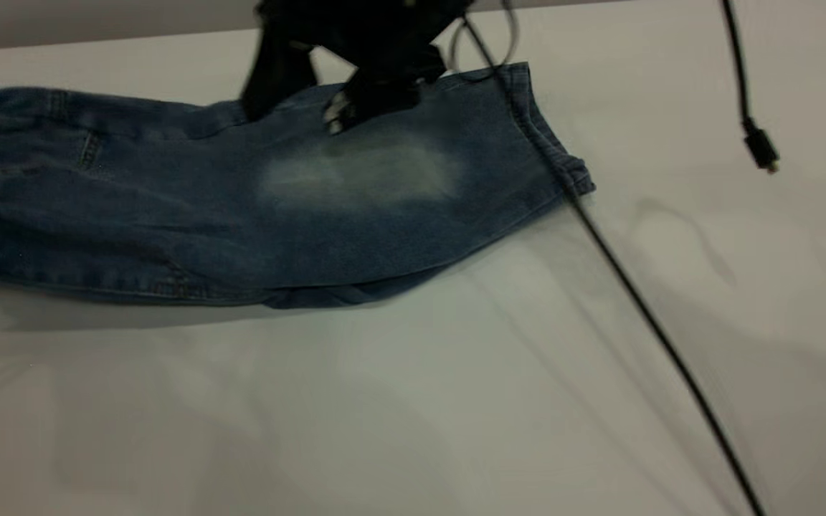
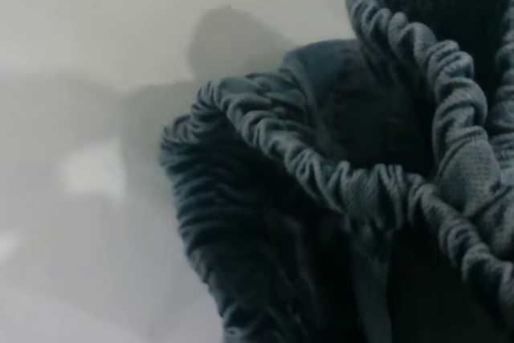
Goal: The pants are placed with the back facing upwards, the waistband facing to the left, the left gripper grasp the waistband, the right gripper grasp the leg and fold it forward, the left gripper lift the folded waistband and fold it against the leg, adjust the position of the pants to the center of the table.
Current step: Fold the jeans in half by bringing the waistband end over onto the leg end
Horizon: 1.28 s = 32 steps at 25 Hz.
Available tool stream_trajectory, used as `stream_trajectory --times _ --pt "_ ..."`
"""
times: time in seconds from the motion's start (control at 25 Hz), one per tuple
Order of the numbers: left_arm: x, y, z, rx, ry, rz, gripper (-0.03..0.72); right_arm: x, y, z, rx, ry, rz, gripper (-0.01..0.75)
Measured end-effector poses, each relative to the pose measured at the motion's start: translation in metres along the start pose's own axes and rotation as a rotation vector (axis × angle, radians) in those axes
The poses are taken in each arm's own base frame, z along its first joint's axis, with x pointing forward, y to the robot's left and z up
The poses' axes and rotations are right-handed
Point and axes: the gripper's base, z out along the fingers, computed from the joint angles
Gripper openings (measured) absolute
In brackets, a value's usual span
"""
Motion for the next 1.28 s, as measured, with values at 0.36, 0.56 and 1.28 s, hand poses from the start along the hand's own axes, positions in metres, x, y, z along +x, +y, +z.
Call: stream_trajectory --times 0.36,0.56,1.28 --pt "-0.004 -0.026 -0.029 0.131 -0.034 0.056 0.118 0.013 0.022 0.062 -0.081 0.086 -0.004 0.572" --pt "-0.006 -0.044 -0.051 0.232 -0.077 0.087 0.118 0.022 0.031 0.086 -0.106 0.117 0.000 0.572" --pt "0.005 -0.082 -0.079 0.314 -0.144 0.220 0.118 0.006 0.028 0.064 -0.121 0.233 -0.101 0.572"
